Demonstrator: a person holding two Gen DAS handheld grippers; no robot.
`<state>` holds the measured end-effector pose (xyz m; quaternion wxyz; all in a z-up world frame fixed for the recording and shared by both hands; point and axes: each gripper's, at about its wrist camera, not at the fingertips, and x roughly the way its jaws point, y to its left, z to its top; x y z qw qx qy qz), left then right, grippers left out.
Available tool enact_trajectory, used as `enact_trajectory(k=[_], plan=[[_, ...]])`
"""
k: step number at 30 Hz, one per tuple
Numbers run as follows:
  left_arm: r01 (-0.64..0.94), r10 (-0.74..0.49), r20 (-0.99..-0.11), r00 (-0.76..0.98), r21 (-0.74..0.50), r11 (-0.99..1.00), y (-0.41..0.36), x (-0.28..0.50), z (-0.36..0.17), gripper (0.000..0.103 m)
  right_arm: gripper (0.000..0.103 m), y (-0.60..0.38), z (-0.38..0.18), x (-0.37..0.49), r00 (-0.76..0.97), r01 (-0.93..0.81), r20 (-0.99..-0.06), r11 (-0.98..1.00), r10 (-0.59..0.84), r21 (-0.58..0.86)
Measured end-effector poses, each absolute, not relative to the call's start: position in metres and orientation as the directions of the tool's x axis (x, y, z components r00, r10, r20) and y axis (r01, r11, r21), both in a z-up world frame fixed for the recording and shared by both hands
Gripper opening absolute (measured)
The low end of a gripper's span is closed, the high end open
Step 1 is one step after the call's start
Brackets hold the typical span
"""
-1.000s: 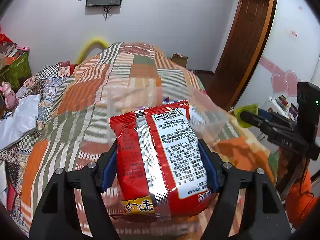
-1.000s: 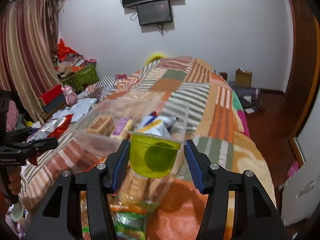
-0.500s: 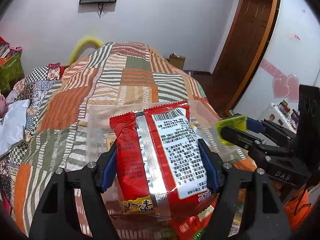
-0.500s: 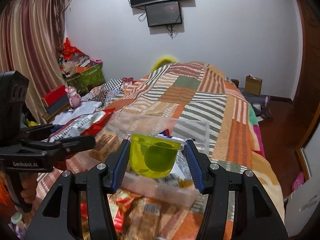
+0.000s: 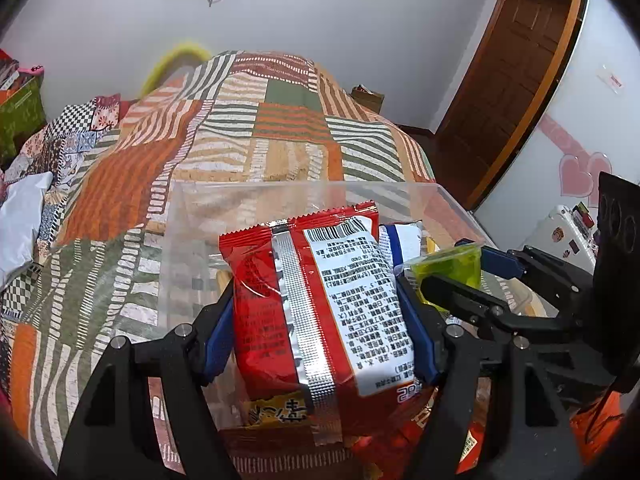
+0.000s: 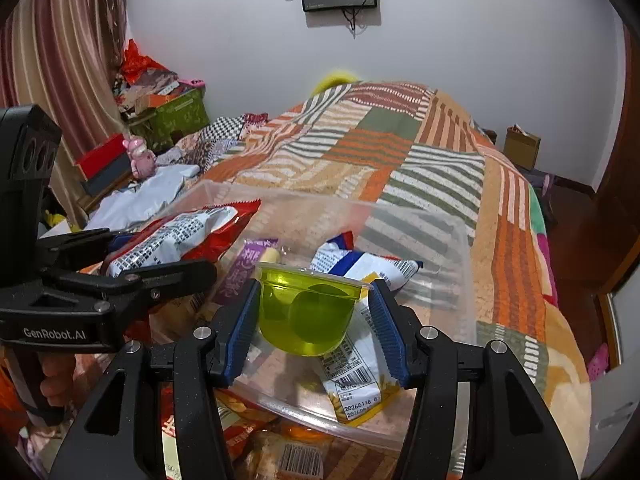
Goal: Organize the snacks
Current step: 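Place the red bag and green cup into the clear box, opening both tools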
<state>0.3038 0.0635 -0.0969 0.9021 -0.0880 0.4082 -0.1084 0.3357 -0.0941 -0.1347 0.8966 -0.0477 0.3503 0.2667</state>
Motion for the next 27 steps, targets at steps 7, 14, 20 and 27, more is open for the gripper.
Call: enact_trajectory(k=[7,14,20,27], plan=[[0.115,-0.235,-0.723,0.649,-0.212,0.970,0.060,0.305,-0.098,0.073,0.053,-0.096,-0.136,0.339,0.595,-0.514,-0.666,0.850,0.450,0.115],[0.115,-0.237,-0.731,0.640,-0.215,0.970,0.058,0.301,-0.096,0.075,0.055,-0.099,-0.131,0.336,0.602,-0.515,-0.663,0.851,0.446,0.105],[0.120,-0.251,-0.719,0.648,-0.228,0.966,0.058,0.292,-0.085,0.076,0.063,-0.104,-0.117,0.324,0.637,-0.516,-0.630,0.853,0.445,0.081],[0.125,-0.242,-0.713,0.658,-0.213,0.969,0.057,0.269,-0.071,0.077,0.063,-0.115,-0.107,0.308,0.659,-0.508,-0.611,0.858,0.438,0.068]])
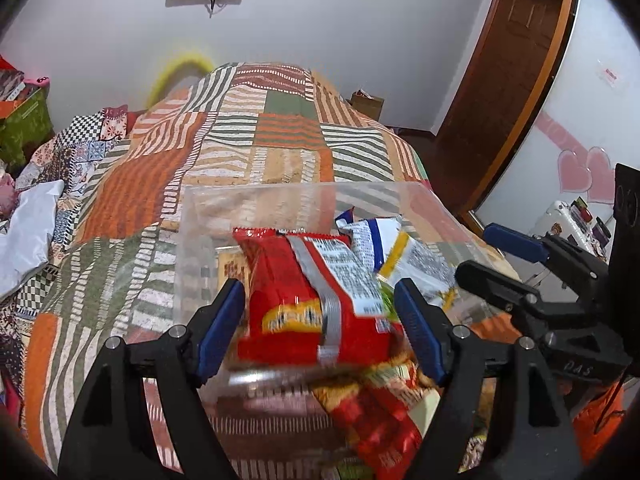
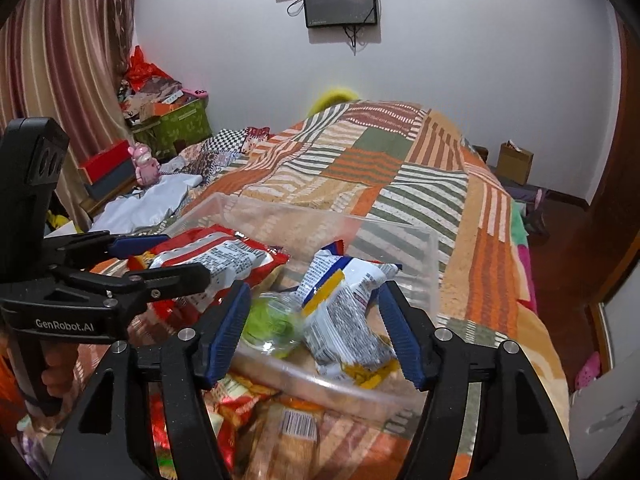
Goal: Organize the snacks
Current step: 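Place the red bag and green cup into the clear box, opening both tools, then reach the left tool toward the red bag with white label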
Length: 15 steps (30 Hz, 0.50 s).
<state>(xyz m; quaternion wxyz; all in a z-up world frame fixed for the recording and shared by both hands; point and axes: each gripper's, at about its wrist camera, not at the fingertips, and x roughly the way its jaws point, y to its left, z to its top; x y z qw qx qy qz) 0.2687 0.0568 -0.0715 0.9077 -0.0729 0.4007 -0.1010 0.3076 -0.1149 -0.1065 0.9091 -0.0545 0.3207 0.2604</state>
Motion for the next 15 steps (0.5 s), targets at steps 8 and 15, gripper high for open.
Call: enact_trajectory(k=[8,15], plan=[[0.132,-0.214,-0.728,0.651,-0.168,0.977,0.050,0.237,-0.070,0.078,0.063,-0.129,-0.112,0.284,0.656,-0.497,-0.628,0.866,0.419,0.059],[0.152,-0.223,-0.738,0.637,-0.163,0.975,0.042,0.211,-0.074,0.082,0.063,-0.135,-0.137,0.269,0.606,-0.506,-0.683,0.860,0.408,0.065]])
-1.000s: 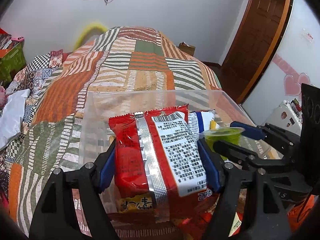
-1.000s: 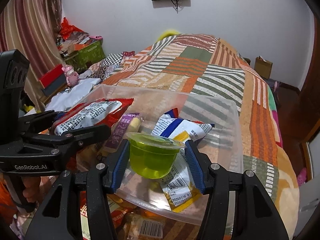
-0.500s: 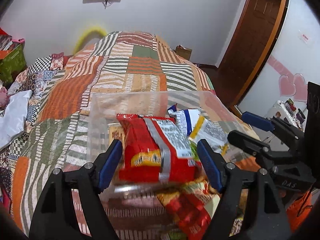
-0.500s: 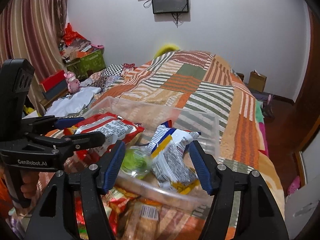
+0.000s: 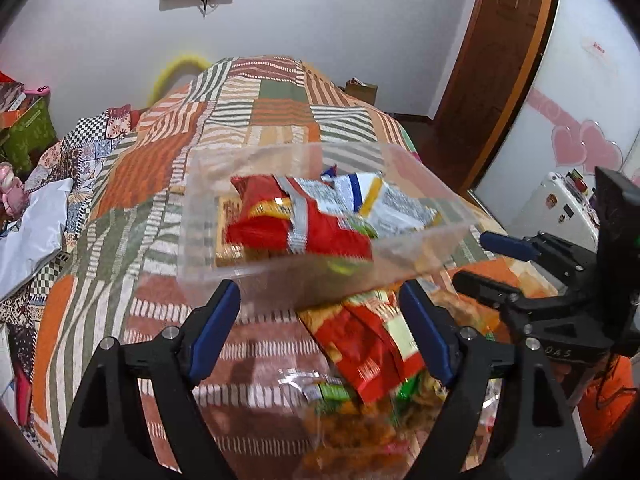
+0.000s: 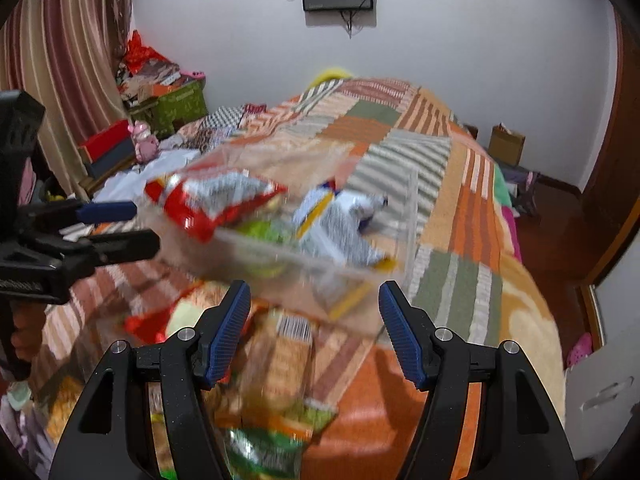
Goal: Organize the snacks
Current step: 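Reach the left tool toward the red bag with white label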
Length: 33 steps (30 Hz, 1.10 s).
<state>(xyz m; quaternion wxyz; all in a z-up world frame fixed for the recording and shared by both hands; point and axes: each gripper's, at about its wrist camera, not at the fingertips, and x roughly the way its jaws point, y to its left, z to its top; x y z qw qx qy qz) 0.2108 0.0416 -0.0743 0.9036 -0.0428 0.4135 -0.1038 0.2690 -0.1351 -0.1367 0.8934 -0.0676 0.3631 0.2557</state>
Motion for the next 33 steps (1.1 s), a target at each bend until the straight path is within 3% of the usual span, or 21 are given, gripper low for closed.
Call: enact_trajectory(k=[19,23,27,33], plan=[[0.202,-0.242,-0.835,0.495,-0.160,0.966,-0.007,0.237,-0.121,0.083,0.063,-0.138,-0.173,0.262,0.482,-0.548,-0.743,0.822,0.464,0.158],[0.192,-0.268,-0.832,0.486,-0.198,0.961,0.000,0.237,-0.123,0.083,0.054,-0.139,-0.175,0.260,0.465,-0.555,-0.745,0.813,0.479,0.177],[0.201,-0.276,-0.838,0.472,-0.202,0.958,0.004,0.233,-0.126,0.084,0.037,-0.138,-0.175,0.260,0.462,-0.558,-0.744,0.810,0.483,0.180],[0.200,-0.301,-0.846,0.440,-0.235,0.951,0.011,0.229,-0.130,0.084,0.037,-0.139,-0.174,0.259,0.475,-0.552,-0.743,0.817,0.472,0.166]])
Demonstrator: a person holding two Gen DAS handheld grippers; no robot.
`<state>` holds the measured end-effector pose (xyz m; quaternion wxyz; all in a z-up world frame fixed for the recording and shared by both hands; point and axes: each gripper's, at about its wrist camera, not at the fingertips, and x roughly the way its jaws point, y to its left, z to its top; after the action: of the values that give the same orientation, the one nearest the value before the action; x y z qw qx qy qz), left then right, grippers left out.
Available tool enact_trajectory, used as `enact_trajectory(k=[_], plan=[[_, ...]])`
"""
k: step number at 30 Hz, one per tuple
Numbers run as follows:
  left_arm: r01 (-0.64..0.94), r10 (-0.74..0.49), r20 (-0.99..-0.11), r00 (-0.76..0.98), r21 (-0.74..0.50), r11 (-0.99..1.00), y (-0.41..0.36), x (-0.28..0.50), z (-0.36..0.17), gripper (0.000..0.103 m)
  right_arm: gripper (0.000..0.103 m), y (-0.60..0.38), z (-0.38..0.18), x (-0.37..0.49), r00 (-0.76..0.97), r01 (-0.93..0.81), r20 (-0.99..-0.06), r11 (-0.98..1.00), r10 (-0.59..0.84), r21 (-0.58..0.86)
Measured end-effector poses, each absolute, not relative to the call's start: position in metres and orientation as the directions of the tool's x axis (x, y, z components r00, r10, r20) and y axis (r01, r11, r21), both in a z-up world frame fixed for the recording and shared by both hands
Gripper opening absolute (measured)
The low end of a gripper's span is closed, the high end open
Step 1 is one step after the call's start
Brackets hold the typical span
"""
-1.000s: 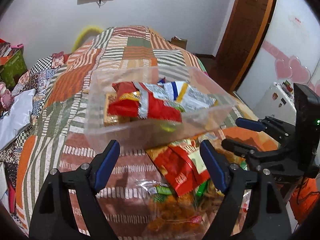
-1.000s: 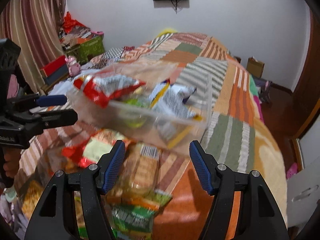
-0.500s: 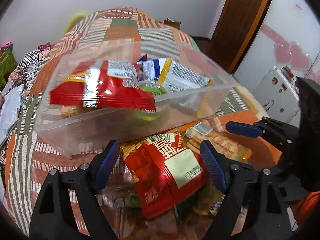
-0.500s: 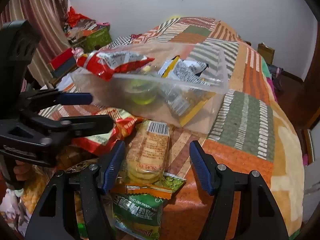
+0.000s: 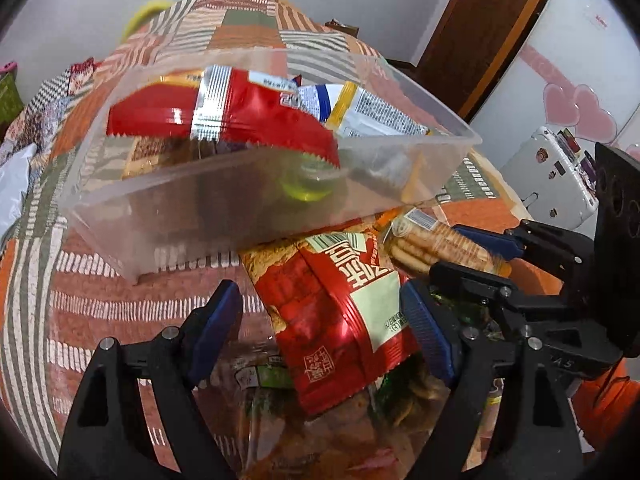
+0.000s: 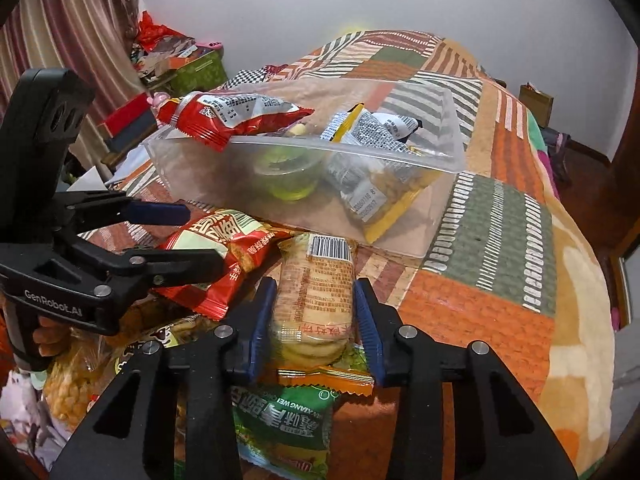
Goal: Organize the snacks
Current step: 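Reach the left tool toward the red bag with white label, then grasp the red bag with the left tool while the right tool grasps the cracker roll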
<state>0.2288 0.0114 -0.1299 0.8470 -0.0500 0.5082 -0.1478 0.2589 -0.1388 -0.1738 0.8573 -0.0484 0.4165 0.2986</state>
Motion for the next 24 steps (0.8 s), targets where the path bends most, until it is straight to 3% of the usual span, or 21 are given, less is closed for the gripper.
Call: enact_trajectory(k=[8,18,22,24], plan=[[0.171,-0.292,-0.869,0.399,-0.243,0.955,0.000,0.239,-0.134,0.084,0.035,-0.137,-0.178,0.261,0.447,-0.560,-0.750,0.807,0.487,0.190],[0.119,-0.254,-0.900,0.354,-0.226,0.967,-0.013,0.251,-0.144,0.091,0.033,-0.159,-0.153,0.247,0.542,-0.537,-0.693,0.830,0.475,0.149],[0.143,-0.226,-0.903,0.365,-0.186,0.972,-0.020,0.246,-0.144,0.071,0.033,-0.170,-0.148,0.245,0.555,-0.520,-0.676,0.836,0.485,0.173],[0.140,-0.225,-0.900,0.373,-0.186,0.973,-0.021,0.243,-0.142,0.067,0.033,-0.172,-0.146,0.241,0.560,-0.517,-0.670,0.837,0.488,0.177]])
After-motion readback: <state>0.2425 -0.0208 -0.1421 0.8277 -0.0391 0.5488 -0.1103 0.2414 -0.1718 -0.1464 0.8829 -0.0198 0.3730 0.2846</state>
